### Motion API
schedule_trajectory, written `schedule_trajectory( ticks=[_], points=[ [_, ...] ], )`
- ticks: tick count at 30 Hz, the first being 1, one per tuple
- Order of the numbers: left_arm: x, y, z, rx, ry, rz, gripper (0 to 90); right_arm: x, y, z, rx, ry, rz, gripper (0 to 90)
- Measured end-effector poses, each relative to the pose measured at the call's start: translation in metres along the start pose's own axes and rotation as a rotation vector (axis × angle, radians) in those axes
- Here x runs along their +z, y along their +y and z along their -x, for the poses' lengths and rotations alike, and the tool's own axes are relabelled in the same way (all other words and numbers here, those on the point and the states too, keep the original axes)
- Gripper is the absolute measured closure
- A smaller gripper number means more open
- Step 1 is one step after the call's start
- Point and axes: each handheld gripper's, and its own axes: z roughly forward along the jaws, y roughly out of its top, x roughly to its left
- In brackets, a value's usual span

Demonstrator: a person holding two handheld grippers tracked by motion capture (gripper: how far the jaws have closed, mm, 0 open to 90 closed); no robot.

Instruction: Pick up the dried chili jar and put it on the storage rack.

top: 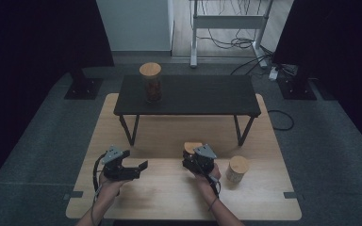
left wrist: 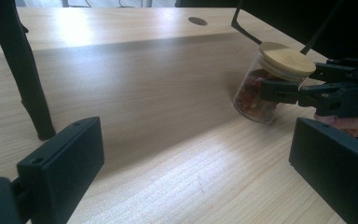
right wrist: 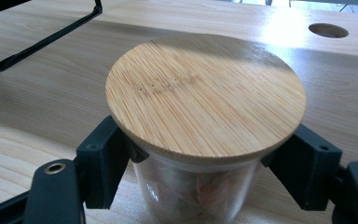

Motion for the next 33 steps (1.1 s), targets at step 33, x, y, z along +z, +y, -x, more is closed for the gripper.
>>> schedule_trajectory(
  ticks=[33],
  points=[
    [0.004, 0.000, 0.001, 0.003, -0.009, -0.013, 2.8, -0.040, 0.001, 0.006, 0.016, 0.040, 0.115, 25.6]
  ],
)
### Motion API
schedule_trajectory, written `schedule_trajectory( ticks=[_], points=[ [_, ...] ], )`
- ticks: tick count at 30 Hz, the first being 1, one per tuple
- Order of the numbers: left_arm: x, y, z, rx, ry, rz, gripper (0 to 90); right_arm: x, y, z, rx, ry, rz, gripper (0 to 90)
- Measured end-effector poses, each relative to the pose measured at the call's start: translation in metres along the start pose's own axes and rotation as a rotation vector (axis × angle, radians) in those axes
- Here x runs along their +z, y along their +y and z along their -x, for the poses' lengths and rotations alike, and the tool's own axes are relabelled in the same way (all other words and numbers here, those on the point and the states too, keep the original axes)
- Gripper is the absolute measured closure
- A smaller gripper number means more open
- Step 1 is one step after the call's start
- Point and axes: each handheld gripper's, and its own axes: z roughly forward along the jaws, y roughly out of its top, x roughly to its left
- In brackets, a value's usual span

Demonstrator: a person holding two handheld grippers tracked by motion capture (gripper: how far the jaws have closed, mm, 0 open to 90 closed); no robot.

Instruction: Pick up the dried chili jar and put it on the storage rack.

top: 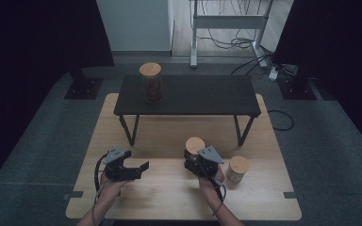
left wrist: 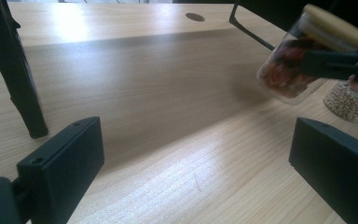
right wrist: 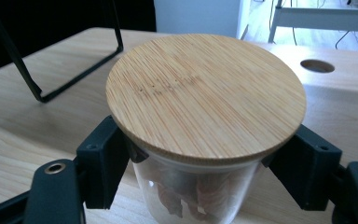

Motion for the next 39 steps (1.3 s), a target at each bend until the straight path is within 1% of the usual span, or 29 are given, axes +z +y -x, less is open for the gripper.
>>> schedule_trajectory(
  ticks=[4, 8, 16, 25, 33, 39],
  points=[
    [-0.001, 0.000, 0.000, 0.002, 0.001, 0.001, 2.8, -0.009, 0.001, 0.000, 0.005, -0.002, 0.022, 25.6],
    [-0.002, 0.000, 0.001, 0.003, 0.002, 0.004, 2.8, -0.018, -0.001, 0.000, 0.007, -0.002, 0.036, 25.6],
    [-0.002, 0.000, 0.004, 0.010, 0.003, 0.006, 2.8, -0.030, -0.003, 0.000, 0.011, -0.009, 0.061, 25.6],
    [-0.004, 0.000, 0.003, 0.008, 0.008, 0.007, 2.8, -0.040, 0.003, 0.000, 0.012, -0.006, 0.090, 25.6],
    [-0.005, -0.001, 0.004, 0.009, 0.011, 0.009, 2.8, -0.047, 0.009, -0.002, 0.006, -0.001, 0.120, 25.6],
    [-0.005, -0.001, 0.004, 0.009, 0.010, 0.009, 2.8, -0.051, 0.016, -0.001, 0.007, 0.000, 0.140, 25.6]
  ],
)
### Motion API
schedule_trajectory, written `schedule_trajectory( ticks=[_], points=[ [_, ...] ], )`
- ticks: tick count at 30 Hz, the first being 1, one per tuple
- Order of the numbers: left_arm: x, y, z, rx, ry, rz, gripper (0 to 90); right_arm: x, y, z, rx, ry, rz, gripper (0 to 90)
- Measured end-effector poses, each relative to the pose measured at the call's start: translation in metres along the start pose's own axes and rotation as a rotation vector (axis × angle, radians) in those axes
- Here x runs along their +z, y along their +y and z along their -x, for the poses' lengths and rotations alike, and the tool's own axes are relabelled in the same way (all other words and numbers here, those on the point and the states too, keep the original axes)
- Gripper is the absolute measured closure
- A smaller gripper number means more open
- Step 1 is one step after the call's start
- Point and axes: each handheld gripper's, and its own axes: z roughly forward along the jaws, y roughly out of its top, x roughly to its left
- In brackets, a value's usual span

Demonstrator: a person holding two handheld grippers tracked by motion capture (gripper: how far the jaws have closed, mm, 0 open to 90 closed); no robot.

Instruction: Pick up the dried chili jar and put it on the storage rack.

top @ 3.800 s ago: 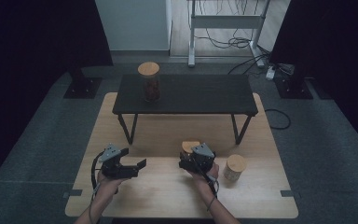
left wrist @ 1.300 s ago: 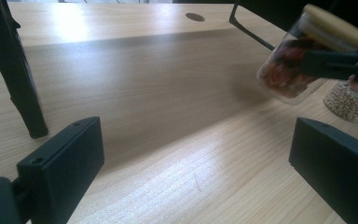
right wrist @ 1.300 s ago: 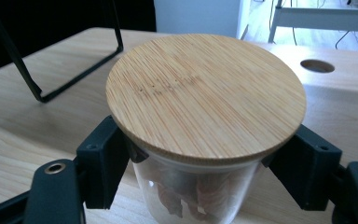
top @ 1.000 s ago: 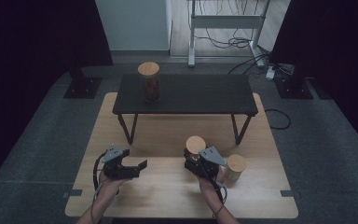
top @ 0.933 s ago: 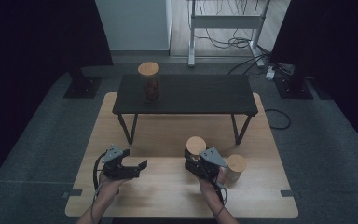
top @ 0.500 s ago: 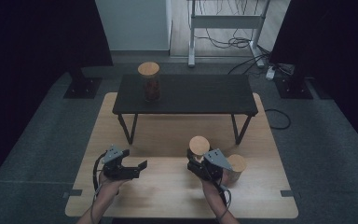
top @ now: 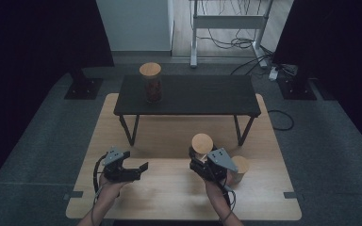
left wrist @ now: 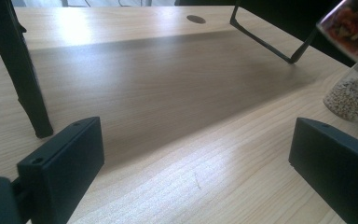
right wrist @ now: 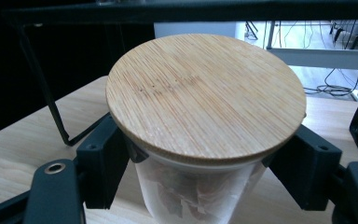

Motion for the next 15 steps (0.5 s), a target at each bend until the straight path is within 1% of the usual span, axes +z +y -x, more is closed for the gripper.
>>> schedule_trajectory(
  ticks=[4, 15],
  points=[
    [0.0004, 0.0000, 0.0000, 0.000, 0.001, -0.002, 2.8, -0.0011, 0.0045, 0.0008, -0.005, -0.004, 0.012, 25.6],
    [0.0007, -0.0001, -0.0009, 0.000, 0.000, -0.004, 2.8, -0.0023, 0.0092, 0.0014, -0.004, -0.011, 0.027, 25.6]
  ],
)
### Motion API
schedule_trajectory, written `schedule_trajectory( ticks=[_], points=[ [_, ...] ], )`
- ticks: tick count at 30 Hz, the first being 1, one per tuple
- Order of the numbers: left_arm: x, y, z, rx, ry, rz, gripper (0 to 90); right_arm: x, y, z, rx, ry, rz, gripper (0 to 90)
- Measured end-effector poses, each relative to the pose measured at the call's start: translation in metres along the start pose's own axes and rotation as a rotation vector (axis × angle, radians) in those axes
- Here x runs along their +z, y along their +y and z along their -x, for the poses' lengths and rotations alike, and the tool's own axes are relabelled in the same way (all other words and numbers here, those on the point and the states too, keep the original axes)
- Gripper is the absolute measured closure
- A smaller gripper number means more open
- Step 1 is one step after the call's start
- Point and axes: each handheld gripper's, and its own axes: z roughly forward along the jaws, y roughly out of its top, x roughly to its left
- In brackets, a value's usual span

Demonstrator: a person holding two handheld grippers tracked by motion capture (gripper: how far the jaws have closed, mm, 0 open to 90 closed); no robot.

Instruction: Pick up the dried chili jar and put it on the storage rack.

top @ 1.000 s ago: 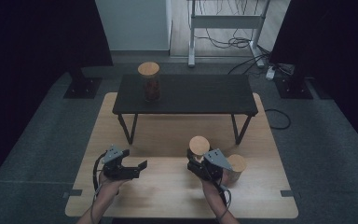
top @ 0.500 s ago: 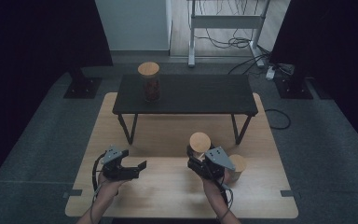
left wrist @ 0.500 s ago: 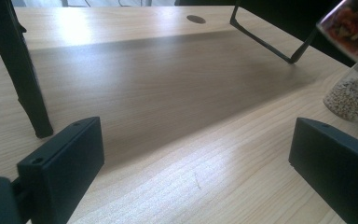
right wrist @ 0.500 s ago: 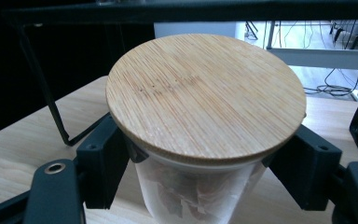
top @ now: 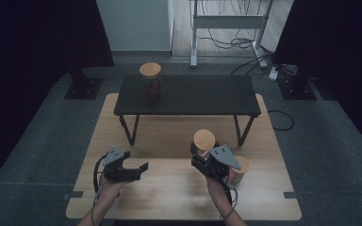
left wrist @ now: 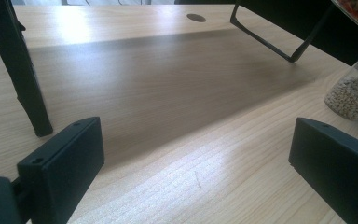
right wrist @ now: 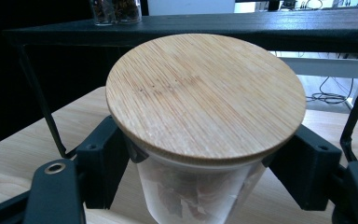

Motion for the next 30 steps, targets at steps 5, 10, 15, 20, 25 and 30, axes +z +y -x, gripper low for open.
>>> schedule_trajectory(
  ticks=[5, 10, 15, 20, 25, 30],
  points=[
    [0.000, 0.000, 0.000, 0.001, 0.000, -0.001, 2.8, 0.000, 0.002, 0.000, -0.002, -0.001, 0.010, 25.6],
    [0.000, 0.000, 0.000, 0.002, -0.001, -0.004, 2.8, -0.001, 0.004, 0.001, -0.002, 0.000, 0.015, 25.6],
    [0.001, 0.000, 0.000, 0.002, -0.002, -0.006, 2.8, -0.002, 0.004, 0.002, -0.001, -0.003, 0.024, 25.6],
    [0.001, 0.000, 0.000, 0.002, -0.003, -0.006, 2.8, -0.003, 0.004, 0.003, 0.002, -0.008, 0.035, 25.6],
    [0.001, 0.000, 0.000, 0.001, -0.003, -0.008, 2.8, -0.002, 0.007, 0.004, -0.001, -0.008, 0.044, 25.6],
    [0.001, 0.000, -0.001, 0.000, -0.003, -0.009, 2.8, -0.001, 0.011, 0.004, -0.003, -0.010, 0.053, 25.6]
  ],
)
